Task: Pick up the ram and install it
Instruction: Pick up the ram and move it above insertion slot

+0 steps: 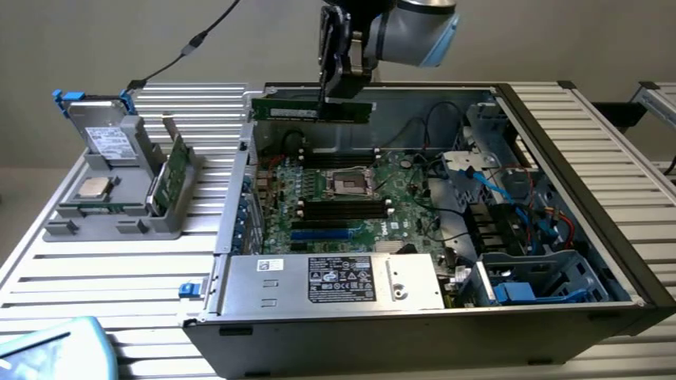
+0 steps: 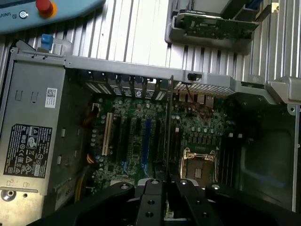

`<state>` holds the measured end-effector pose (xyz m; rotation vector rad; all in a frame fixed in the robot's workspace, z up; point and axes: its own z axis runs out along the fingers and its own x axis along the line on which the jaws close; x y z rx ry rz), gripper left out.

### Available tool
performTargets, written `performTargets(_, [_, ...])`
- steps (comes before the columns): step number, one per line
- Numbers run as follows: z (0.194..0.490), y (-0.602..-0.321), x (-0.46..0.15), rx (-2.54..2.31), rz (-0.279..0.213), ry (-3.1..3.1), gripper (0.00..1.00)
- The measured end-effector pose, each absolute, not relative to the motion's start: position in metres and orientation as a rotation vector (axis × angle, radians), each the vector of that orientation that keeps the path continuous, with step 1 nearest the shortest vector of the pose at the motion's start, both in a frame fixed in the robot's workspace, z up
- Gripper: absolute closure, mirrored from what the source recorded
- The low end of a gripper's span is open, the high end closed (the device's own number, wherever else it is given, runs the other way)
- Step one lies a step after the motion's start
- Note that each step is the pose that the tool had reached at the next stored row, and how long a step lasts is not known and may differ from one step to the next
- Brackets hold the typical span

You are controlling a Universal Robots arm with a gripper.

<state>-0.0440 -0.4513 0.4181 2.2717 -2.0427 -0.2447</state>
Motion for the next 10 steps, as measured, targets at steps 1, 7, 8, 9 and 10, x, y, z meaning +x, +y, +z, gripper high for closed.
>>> performTargets(1, [0.417, -0.451, -0.039, 2.272, -0.244, -2.043, 0.87])
performTargets(7, [0.411, -0.451, -0.012, 2.272, -0.244, -2.043, 0.87])
performTargets(8, [0.409, -0.451, -0.007, 2.272, -0.243, -2.043, 0.87])
performTargets(9, [0.407, -0.451, -0.003, 2.272, -0.243, -2.043, 0.87])
performTargets(10, [0.405, -0.451, 0.002, 2.272, -0.243, -2.043, 0.87])
